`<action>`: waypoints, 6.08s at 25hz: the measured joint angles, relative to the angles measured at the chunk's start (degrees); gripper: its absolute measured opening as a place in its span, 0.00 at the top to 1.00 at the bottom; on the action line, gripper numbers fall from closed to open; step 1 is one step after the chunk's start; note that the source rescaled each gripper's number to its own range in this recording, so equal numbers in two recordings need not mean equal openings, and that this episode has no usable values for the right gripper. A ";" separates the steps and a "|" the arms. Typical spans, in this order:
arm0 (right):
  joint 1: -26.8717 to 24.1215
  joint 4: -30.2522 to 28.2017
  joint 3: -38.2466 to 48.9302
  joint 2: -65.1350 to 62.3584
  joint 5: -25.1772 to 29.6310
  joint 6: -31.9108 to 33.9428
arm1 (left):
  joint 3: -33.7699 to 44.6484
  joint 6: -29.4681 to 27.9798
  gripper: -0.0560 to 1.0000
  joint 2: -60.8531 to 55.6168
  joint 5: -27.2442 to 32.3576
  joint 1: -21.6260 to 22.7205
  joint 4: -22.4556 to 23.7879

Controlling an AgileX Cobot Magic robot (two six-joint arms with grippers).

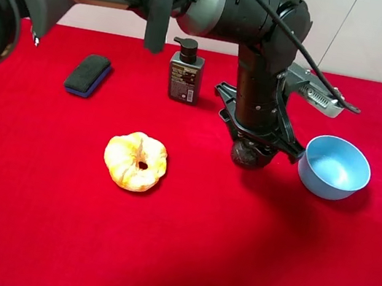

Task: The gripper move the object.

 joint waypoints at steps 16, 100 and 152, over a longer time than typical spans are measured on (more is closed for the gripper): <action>0.00 0.00 0.00 0.00 0.00 0.00 | -0.04 0.60 0.95 3.96 -5.85 -0.54 -0.40; 0.00 0.00 0.00 0.00 0.00 0.00 | 16.36 0.86 0.34 -30.51 17.55 -0.54 1.48; 0.00 0.00 0.00 0.00 0.00 0.00 | 73.93 2.68 0.00 -109.29 11.56 36.32 7.28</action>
